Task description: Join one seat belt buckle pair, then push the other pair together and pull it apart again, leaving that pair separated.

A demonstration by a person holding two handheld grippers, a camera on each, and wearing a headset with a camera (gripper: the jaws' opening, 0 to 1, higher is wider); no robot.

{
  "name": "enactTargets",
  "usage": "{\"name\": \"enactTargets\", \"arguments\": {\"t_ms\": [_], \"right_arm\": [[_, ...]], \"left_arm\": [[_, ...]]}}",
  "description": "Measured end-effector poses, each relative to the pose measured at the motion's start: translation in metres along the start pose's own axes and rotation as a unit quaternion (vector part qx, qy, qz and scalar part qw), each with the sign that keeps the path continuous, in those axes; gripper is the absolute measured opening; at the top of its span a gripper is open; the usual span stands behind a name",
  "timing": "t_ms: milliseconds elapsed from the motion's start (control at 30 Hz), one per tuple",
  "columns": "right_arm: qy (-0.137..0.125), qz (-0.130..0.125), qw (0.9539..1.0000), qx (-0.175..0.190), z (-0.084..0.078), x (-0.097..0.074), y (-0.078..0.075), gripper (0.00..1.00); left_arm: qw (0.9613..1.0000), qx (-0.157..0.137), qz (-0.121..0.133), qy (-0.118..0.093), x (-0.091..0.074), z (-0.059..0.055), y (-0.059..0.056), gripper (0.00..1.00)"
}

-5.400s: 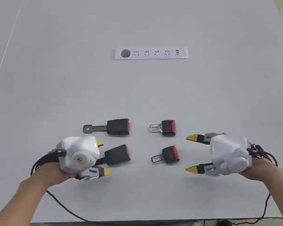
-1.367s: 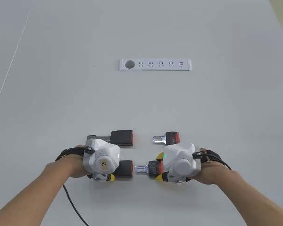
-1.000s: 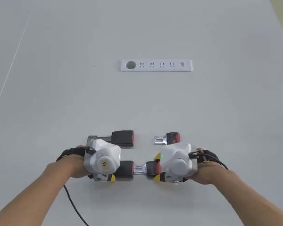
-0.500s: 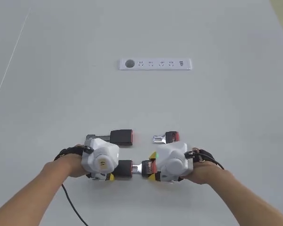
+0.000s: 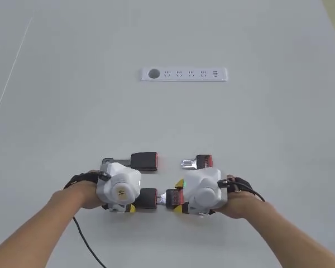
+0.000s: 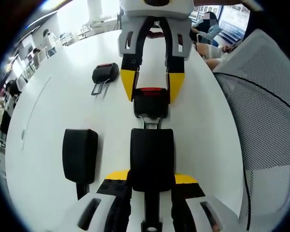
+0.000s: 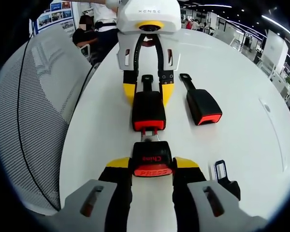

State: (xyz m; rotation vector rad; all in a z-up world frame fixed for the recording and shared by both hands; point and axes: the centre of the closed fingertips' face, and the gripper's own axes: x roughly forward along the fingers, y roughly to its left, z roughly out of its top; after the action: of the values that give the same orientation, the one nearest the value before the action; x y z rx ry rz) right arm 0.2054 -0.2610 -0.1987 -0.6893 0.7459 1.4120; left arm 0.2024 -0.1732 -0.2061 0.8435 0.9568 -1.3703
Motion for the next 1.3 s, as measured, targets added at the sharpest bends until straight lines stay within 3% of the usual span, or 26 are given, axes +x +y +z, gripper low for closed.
{"name": "enactTargets", "arguments": {"t_ms": [200, 533, 1100, 1300], "right_arm": [[-0.003, -0.009, 0.9999, -0.011, 0.0, 0.0, 0.001, 0.29], [-0.017, -0.017, 0.9997, 0.002, 0.0, 0.002, -0.001, 0.28], [-0.019, -0.01, 0.9998, 0.004, 0.007, 0.003, 0.0, 0.28], [-0.027, -0.011, 0.9996, 0.005, 0.014, 0.013, 0.0, 0.27]], "left_arm": [[1.0, 0.002, 0.001, 0.001, 0.001, -0.001, 0.001, 0.31], [0.9998, -0.009, 0.008, -0.017, 0.001, -0.001, 0.003, 0.31], [0.9997, -0.006, 0.008, -0.022, 0.004, -0.002, 0.003, 0.3], [0.9997, -0.005, 0.009, -0.021, 0.002, -0.001, 0.002, 0.3]]}}
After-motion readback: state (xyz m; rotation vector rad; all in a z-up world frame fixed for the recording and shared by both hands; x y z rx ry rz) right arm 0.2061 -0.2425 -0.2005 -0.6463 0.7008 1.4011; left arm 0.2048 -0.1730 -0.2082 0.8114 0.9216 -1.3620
